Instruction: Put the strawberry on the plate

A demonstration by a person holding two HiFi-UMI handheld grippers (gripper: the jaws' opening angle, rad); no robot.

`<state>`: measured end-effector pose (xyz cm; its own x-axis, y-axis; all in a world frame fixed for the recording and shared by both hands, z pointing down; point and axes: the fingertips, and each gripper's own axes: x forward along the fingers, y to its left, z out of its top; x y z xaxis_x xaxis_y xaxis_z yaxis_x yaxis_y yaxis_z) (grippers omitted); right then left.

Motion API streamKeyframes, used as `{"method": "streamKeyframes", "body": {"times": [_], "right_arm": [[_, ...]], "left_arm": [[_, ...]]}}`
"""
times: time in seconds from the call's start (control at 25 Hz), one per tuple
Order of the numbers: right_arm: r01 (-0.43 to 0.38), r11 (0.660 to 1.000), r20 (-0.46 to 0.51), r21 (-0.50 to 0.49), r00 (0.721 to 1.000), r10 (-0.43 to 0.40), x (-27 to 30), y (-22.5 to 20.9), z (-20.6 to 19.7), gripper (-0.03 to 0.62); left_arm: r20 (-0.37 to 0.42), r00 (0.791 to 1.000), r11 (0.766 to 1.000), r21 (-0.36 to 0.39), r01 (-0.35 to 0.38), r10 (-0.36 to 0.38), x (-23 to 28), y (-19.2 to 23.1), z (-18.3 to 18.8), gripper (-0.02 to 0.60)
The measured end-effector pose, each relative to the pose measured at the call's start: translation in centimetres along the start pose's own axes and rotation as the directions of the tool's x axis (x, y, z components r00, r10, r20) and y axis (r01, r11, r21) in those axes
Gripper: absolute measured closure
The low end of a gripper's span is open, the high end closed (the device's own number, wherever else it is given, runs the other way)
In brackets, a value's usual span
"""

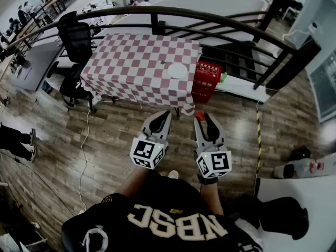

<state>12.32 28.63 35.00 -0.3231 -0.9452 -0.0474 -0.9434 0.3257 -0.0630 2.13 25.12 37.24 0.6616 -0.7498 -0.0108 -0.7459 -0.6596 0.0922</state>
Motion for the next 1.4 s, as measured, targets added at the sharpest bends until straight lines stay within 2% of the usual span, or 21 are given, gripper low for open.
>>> {"method": "streamKeyframes", "body": {"times": [0.32,0.52,0.68,0.76,0.88,1.0,1.24,1.4], "right_arm": [[0.043,0.997,-0.004,0.059,0.999,-0.043,-1.0,-2.2,-1.7,0.445],[0.013,0.995,-0.031,0.096,0.999,-0.010,0.3,-1.7,-1.4,0.445],[-0.038,0.999,-0.056,0.037,0.998,0.040,3.3,-0.2,-1.9,0.445],[-0.046,0.998,-0.080,0.042,0.996,0.049,5.3,0.1,-2.8,0.445],[-0.028,0.996,-0.132,0.085,0.990,0.039,9.1,0.3,-4.2,0.445],[-0.023,0.994,-0.134,0.111,0.990,0.038,13.5,0.7,-4.0,0.445],[0.019,0.997,-0.158,0.081,0.987,-0.006,23.1,-1.5,-4.3,0.445],[0.059,0.996,-0.196,0.060,0.979,-0.046,28.6,-2.4,-5.6,0.445]], "left_arm": [[-0.044,0.998,0.999,0.028,0.045,-0.044,0.3,-2.1,-1.5,0.569],[-0.063,0.997,0.998,0.057,0.037,-0.033,-0.2,-1.4,-1.9,0.569],[-0.093,0.996,1.000,0.013,-0.003,0.004,0.6,1.8,-3.9,0.569],[-0.097,0.995,1.000,0.000,0.001,-0.001,2.0,3.4,-4.7,0.569],[-0.094,0.995,1.000,-0.022,0.014,-0.016,4.7,5.9,-5.2,0.569],[-0.075,0.997,0.999,-0.040,0.023,-0.026,7.9,9.3,-4.2,0.569],[-0.044,0.999,0.998,-0.060,0.007,-0.009,13.5,17.8,-2.5,0.569],[-0.063,0.998,0.996,-0.084,0.007,-0.012,15.4,23.0,-3.1,0.569]]}}
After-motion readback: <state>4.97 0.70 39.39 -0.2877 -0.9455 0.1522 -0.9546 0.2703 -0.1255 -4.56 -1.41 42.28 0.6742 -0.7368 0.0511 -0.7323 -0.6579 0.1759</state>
